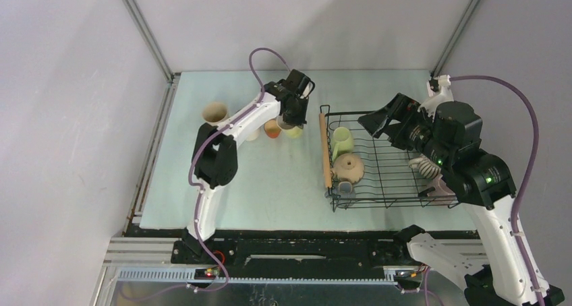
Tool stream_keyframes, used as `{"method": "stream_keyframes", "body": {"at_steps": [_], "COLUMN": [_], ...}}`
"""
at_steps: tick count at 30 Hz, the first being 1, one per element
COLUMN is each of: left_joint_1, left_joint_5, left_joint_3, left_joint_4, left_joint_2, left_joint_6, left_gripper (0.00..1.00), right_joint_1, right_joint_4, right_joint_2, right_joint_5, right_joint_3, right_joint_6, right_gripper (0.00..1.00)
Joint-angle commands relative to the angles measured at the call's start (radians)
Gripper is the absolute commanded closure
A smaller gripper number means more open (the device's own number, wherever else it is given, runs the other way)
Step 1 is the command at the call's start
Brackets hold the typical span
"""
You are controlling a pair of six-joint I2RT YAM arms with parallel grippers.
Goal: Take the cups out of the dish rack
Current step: Place the cup at the center of the board.
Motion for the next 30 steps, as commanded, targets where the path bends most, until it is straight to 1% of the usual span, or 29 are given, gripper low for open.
{"method": "stream_keyframes", "body": {"at_steps": [1, 13, 22, 24, 27, 30], "left_joint_1": [-0.001, -0.015, -0.026, -0.027, -0.028, -0.028], "left_joint_5": [-0.037, -0.064, -0.081, -0.078, -0.07, -0.07], "left_joint_3": [0.125, 0.182, 0.231, 0.236, 0.245, 0.262], "left_joint_4": [0.018, 0.001, -0.028, -0.027, -0.028, -0.03], "left_joint_2": [0.017, 0.087, 0.137, 0.14, 0.136, 0.128], "left_joint_6": [0.039, 0.056, 0.056, 0.056, 0.058, 0.065], "left_gripper": [1.0, 0.99, 0.85, 0.81, 0.71, 0.65], "right_joint_1": [-0.001, -0.001, 0.0, 0.0, -0.001, -0.001], "right_joint_4": [-0.002, -0.02, -0.046, -0.049, -0.054, -0.057], "right_joint_2": [-0.01, -0.019, -0.026, -0.027, -0.029, -0.028], "right_joint_5": [0.007, 0.006, 0.012, 0.012, 0.013, 0.01], "right_joint_3": [0.01, 0.012, 0.026, 0.027, 0.027, 0.026], "right_joint_6": [-0.005, -0.013, -0.021, -0.022, -0.023, -0.022], "right_gripper": [0.0, 0.0, 0.0, 0.0, 0.0, 0.0]}}
